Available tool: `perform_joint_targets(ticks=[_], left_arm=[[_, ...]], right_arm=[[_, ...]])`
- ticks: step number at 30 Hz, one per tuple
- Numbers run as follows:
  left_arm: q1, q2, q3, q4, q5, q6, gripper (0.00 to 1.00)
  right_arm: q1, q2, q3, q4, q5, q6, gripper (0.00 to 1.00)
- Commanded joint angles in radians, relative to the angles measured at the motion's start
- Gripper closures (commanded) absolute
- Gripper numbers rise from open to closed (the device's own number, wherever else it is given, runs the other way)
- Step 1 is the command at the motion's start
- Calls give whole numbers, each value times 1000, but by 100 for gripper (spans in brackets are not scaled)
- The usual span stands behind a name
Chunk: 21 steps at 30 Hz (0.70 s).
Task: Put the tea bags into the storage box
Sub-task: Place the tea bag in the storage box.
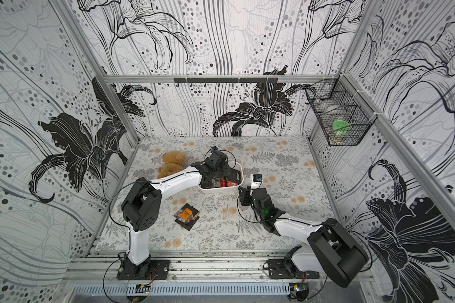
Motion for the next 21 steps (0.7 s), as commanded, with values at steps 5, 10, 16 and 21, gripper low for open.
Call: perform_joint_targets(ticks=[5,10,16,21], left_arm=[[-4,-214,-95,-8,-44,-5,48],[-2,-394,-292,34,-51,-50,40],[10,-685,-615,87,-102,-141,33],[48,-963,-890,97,-143,-238,25]], right_arm=[[-4,20,8,72,-91,-29,48],[2,87,51,113,-283,-62,47],[116,215,181,62,-432,-138,48],[263,352,344,-57,-476,-207,51]])
